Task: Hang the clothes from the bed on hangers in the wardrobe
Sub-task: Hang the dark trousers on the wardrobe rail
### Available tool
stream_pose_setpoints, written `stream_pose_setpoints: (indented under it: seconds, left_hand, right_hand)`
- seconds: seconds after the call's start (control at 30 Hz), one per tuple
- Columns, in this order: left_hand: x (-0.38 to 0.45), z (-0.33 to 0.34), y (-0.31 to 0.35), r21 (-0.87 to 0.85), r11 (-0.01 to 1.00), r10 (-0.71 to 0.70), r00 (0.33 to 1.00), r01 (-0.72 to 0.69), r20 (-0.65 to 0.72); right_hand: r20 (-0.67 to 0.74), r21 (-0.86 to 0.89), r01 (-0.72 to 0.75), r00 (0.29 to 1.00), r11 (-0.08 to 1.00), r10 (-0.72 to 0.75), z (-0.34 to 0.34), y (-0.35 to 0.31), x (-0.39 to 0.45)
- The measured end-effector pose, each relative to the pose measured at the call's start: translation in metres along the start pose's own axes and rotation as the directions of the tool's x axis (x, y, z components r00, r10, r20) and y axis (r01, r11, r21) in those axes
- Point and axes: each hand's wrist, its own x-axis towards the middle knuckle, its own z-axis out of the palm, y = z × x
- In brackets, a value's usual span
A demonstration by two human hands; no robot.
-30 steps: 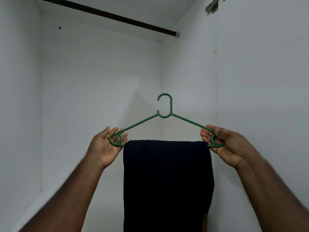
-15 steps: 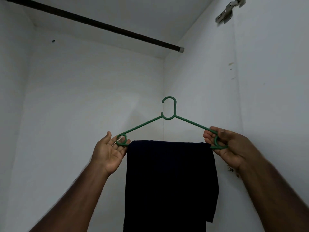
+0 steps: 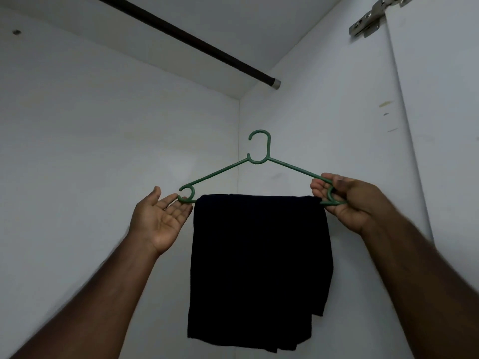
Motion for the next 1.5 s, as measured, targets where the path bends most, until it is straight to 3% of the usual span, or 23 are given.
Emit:
stream_pose_setpoints:
  seconds: [0.4,0.73,1.0,1.5]
  left_hand:
    - [0.119,0.041,0.005,-0.112,0.992,0.070,0.991,-0.057,0.113]
    - [0.177,0.095,0.015,-0.018,0.998,0.068,0.975,-0.066,0.213]
    - [0.182,0.105,0.008,-0.001,0.997,0.069,0.965,-0.072,0.253]
    - [0.160,0.099,0.003,-0.021,0.998,0.063,0.959,-0.059,0.275]
  right_hand:
    - [-0.042,-0.084,0.128,0.990,0.988,-0.131,0.050,-0.020,0.095]
    - [-0.108,-0.155,0.287,0.946,0.945,-0.305,0.090,-0.066,0.130]
    - [-0.123,-0.162,0.368,0.913,0.916,-0.388,0.116,-0.097,0.157]
    - [-0.125,-0.317,0.315,0.921,0.895,-0.368,0.146,-0.094,0.207]
